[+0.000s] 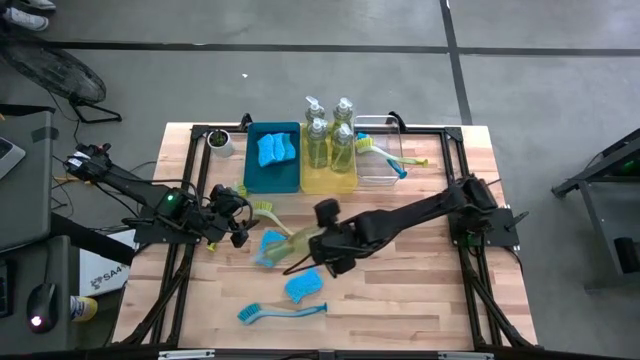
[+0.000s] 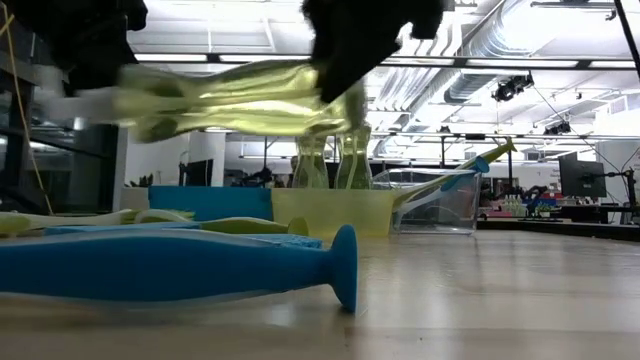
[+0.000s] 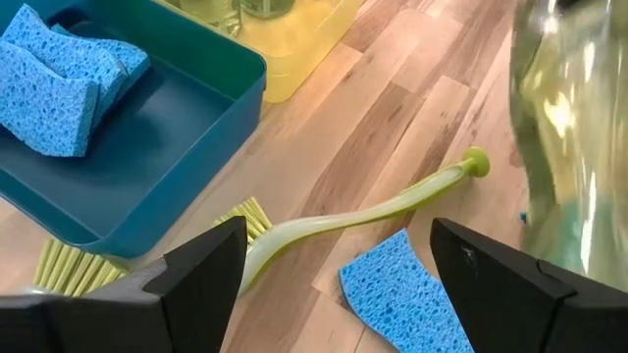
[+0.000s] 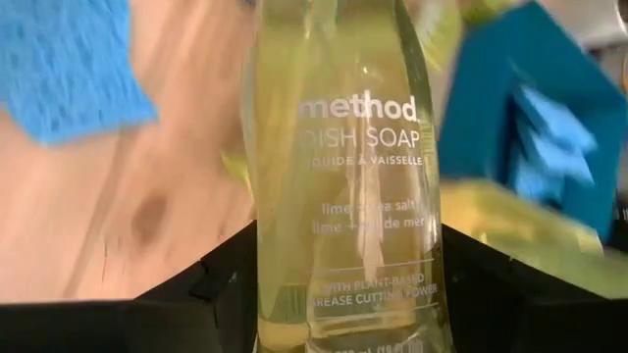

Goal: Pick & Place Kitchen Sink Supplies
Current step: Put the dishwashing liquid into the yellow bin

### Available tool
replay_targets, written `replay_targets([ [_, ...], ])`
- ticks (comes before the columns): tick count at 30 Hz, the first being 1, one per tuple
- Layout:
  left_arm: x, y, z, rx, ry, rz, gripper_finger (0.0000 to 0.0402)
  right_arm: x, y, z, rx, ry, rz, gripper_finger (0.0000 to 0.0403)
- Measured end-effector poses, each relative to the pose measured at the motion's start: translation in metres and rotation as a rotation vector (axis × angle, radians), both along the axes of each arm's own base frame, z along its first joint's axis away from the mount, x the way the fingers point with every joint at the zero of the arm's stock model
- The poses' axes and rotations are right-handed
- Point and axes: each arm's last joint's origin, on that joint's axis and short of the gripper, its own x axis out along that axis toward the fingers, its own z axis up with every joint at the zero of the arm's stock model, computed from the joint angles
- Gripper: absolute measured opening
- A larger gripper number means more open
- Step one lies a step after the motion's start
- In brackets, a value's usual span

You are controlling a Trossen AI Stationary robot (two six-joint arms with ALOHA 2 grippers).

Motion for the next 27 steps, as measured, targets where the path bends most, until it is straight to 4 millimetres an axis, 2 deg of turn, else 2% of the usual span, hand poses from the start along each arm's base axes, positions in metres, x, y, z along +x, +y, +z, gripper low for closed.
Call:
replay_targets([
  [7, 0.000, 0.000, 0.000, 0.013, -0.005, 0.011, 0.0317, -0.043, -0.014, 0.040, -0.012, 0.012, -0.178, 0.0231],
  [11, 0.000, 0.000, 0.000, 0.020, -0.007, 0.015, 0.0317, -0.074, -0.029, 0.046, 0.009, -0.051, -0.221, 0.0231],
  [15, 0.001, 0.001, 0.001, 0.036, -0.019, 0.030, 0.0317, -0.113, -0.045, 0.033, 0.095, -0.204, -0.269, 0.0231],
  [19, 0.008, -0.001, 0.002, 0.094, -0.053, 0.033, 0.0317, -0.145, -0.053, 0.012, 0.196, -0.452, -0.267, 0.0231],
  [22, 0.019, -0.006, 0.005, 0.151, -0.094, -0.012, 0.0317, -0.161, -0.057, -0.006, 0.257, -0.634, -0.231, 0.0231],
  [27, 0.046, -0.017, 0.014, 0.295, -0.216, -0.082, 0.0317, -0.175, -0.061, -0.033, 0.296, -0.891, -0.176, 0.0231],
])
